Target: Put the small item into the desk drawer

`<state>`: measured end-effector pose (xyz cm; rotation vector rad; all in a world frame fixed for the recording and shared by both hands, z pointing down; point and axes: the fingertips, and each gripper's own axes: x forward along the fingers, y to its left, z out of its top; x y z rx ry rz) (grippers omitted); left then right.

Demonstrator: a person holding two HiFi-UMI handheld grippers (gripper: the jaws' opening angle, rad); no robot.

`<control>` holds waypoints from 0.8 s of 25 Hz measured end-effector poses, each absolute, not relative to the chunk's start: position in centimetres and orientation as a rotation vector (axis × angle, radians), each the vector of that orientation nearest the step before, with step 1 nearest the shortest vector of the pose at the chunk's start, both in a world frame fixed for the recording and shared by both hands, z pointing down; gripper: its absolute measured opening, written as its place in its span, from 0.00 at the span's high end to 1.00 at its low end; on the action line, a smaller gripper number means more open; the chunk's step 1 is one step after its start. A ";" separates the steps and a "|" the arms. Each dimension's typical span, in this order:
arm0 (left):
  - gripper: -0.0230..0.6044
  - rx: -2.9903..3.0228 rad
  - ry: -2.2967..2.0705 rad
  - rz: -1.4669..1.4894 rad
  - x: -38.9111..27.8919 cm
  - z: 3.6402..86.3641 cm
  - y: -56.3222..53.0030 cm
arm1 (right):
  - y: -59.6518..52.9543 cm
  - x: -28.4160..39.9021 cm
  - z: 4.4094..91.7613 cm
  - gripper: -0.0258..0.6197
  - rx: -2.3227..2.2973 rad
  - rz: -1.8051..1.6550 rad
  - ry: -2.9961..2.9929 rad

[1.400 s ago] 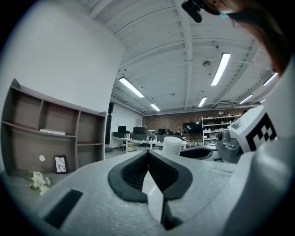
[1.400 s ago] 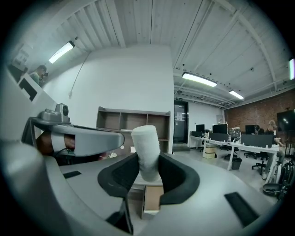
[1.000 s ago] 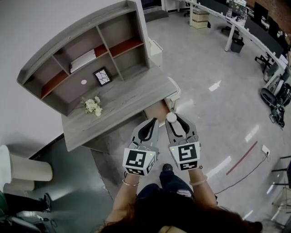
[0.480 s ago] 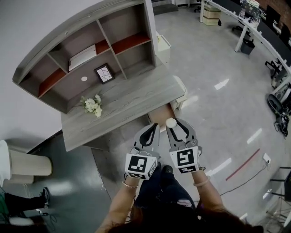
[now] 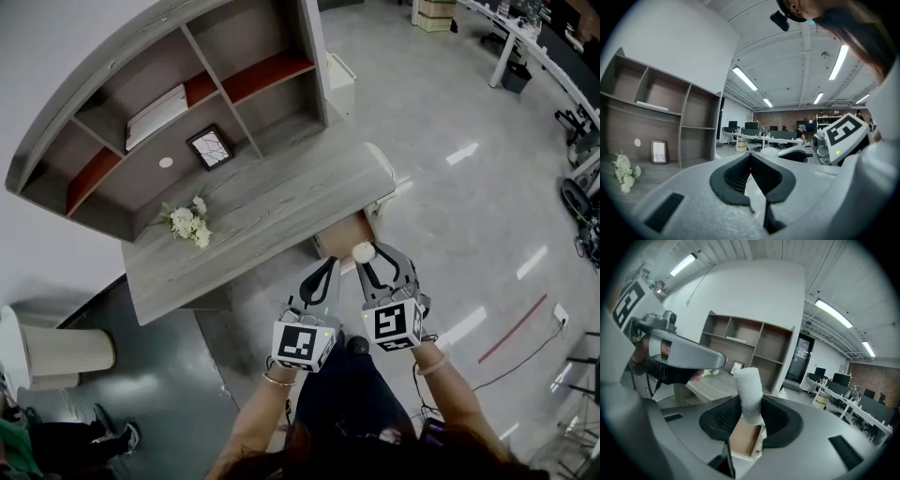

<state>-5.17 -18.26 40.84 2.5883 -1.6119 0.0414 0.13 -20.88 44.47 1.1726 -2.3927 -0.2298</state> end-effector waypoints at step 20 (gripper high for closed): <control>0.94 2.532 -1.495 0.127 -7.3 52.6 -23.9 | -26.7 -1.9 59.6 0.77 1.018 -0.267 -2.210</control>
